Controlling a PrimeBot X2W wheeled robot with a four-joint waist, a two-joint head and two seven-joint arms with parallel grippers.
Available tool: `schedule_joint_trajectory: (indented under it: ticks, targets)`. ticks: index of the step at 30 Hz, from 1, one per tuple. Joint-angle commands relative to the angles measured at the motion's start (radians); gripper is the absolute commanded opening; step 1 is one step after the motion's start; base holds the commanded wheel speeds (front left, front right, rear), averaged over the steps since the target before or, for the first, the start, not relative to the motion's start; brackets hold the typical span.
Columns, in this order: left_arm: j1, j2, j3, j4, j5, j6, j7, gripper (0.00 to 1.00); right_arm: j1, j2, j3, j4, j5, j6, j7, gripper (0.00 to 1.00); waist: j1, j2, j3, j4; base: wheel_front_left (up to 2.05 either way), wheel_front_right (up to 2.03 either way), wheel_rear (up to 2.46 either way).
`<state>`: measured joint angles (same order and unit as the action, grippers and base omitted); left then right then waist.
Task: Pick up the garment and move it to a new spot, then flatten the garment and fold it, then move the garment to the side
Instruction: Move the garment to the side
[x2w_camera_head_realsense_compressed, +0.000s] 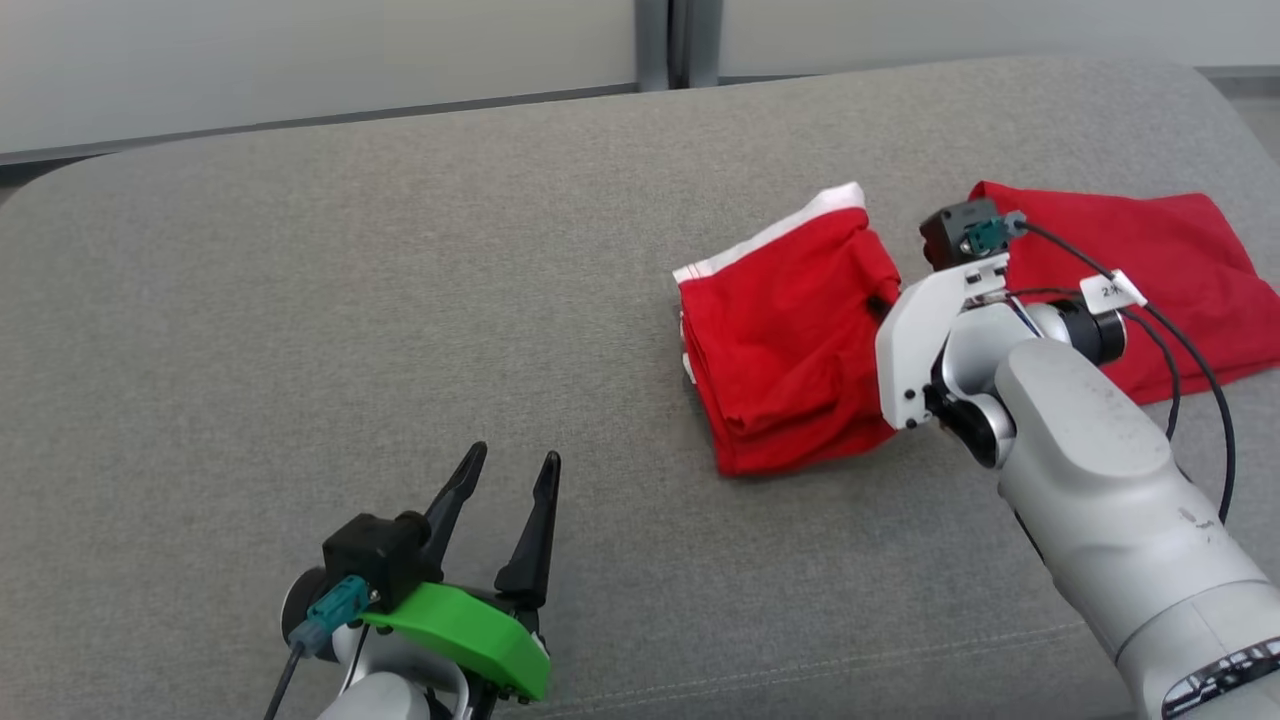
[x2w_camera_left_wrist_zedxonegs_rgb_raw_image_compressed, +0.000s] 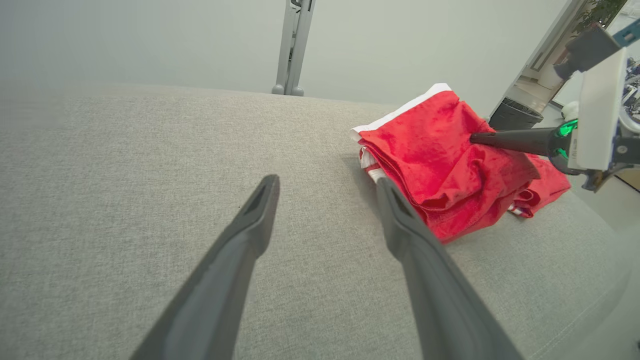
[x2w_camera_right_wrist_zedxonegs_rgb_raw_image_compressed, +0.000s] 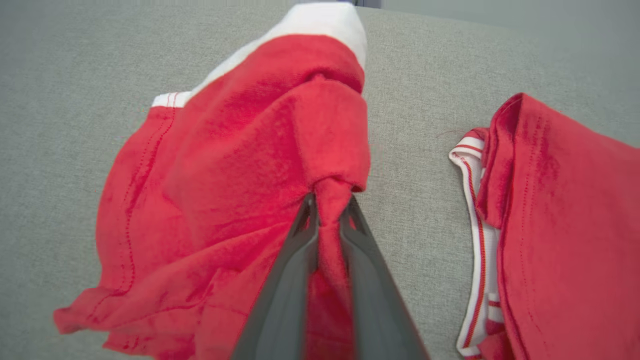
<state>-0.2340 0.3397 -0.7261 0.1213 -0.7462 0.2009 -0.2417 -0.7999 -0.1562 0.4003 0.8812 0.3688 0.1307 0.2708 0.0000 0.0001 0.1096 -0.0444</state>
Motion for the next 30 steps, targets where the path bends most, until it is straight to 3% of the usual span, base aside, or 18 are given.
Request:
schedule_joint_trajectory:
  ticks: [1,8,16,30]
  targets:
    - [-0.021,0.005,0.001,0.002,0.008,-0.006,-0.004,1.00,-0.024,-0.007,0.011,-0.006,0.008,0.000,0.000,0.00,0.0000,-0.0001,0.045,-0.052,0.00,0.00,0.00]
    - [-0.052,0.006,0.001,0.011,0.014,-0.016,-0.003,1.00,-0.091,-0.050,0.124,-0.047,0.062,0.000,0.053,0.00,0.0000,-0.0001,0.086,-0.114,0.00,0.00,0.00]
    - [-0.068,0.011,-0.001,0.023,0.019,-0.020,-0.003,1.00,-0.128,-0.155,0.176,-0.103,0.119,0.000,0.059,0.00,0.0000,-0.0001,0.101,-0.151,0.00,0.00,0.00]
    - [-0.084,0.033,-0.010,0.005,0.026,-0.016,0.018,1.00,-0.178,-0.279,0.188,-0.075,0.121,0.000,0.006,0.00,0.0000,-0.0001,0.130,-0.130,0.00,0.00,0.00]
